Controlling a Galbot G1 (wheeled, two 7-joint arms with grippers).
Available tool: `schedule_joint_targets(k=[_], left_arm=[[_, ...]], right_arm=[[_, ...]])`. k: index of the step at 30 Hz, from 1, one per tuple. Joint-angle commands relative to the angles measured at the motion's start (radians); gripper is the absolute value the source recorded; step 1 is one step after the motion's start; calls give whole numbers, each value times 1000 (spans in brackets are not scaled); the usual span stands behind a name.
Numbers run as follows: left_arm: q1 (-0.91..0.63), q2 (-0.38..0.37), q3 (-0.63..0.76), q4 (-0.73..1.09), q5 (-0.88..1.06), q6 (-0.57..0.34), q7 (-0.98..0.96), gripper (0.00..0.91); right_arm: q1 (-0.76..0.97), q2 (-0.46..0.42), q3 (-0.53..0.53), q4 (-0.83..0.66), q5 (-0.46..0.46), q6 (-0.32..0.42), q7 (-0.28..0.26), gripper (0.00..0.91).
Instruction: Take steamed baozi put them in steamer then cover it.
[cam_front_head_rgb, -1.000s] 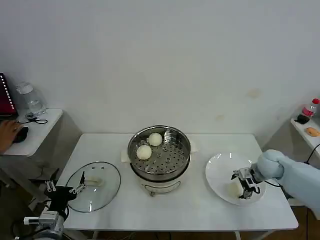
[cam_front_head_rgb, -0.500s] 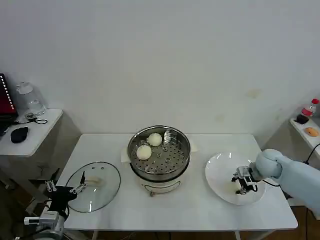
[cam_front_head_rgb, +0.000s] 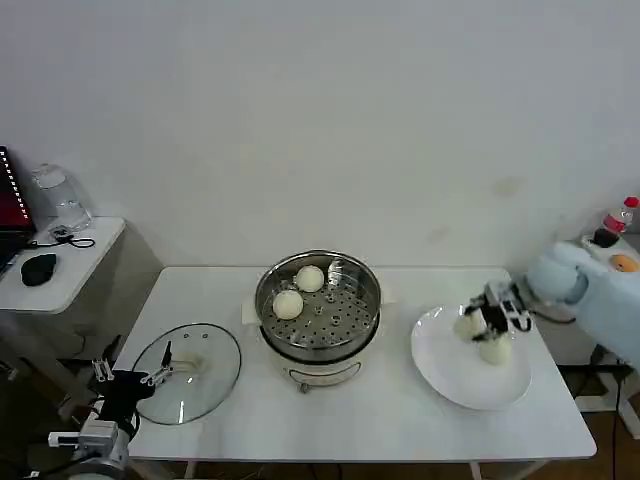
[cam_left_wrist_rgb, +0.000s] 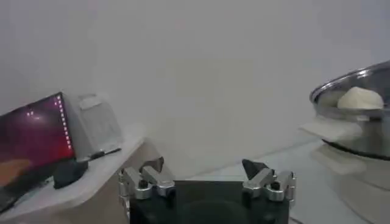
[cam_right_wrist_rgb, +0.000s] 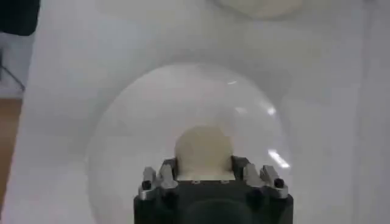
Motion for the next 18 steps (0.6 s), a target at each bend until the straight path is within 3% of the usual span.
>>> schedule_joint_targets(k=[1,9,18], left_arm=[[-1,1,-3,0,-2,0,0,907],[4,-1,-20,-12,-5,2,0,907],[7,-7,-44,-20,-7,4,-1,907]], right_arm=[[343,110,-120,-22,86,26,-29,665],[462,313,-205,-16,151,13,-37,665],[399,511,-241,-18,174,29,-18,665]])
